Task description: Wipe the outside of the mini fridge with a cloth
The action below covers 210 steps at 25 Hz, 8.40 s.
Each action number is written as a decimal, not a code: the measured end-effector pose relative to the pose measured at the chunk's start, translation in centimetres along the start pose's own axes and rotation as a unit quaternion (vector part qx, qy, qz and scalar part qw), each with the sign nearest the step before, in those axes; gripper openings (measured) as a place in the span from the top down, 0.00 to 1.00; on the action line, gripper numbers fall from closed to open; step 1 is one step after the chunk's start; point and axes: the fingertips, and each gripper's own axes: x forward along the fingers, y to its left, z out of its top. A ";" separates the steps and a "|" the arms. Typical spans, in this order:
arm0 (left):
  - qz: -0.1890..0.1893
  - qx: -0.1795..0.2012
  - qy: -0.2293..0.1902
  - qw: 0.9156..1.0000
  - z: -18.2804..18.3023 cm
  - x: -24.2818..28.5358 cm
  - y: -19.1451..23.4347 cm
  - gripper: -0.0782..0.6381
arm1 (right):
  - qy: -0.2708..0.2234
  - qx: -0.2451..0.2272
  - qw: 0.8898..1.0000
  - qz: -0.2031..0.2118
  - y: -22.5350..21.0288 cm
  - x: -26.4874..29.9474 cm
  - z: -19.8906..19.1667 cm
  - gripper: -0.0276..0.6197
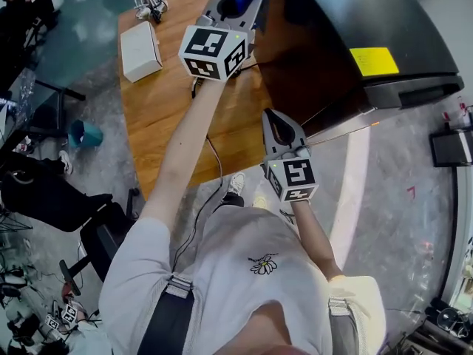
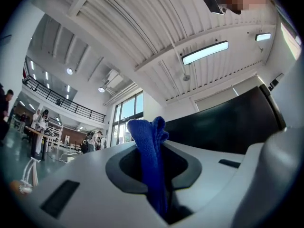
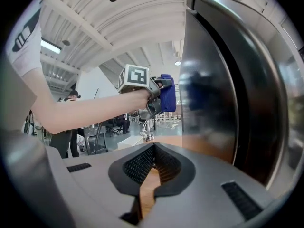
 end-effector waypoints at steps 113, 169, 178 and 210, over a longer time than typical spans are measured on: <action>0.024 -0.071 0.087 0.993 -16.8 3.7 5.0 0.80 | 0.053 -0.011 0.998 0.030 -1.6 5.6 -1.9 0.94; -0.046 -0.053 0.036 0.997 -8.0 -12.8 -23.6 0.80 | 0.038 -0.036 0.996 0.075 3.8 -16.3 -6.3 0.94; -0.058 -0.061 0.024 0.996 -6.9 -13.6 -25.8 0.80 | 0.047 -0.022 0.998 0.035 1.2 -16.1 -6.7 0.94; 0.011 -0.058 0.068 0.996 -19.7 -0.5 1.8 0.80 | 0.070 0.029 0.995 0.072 1.3 -3.7 -7.4 0.94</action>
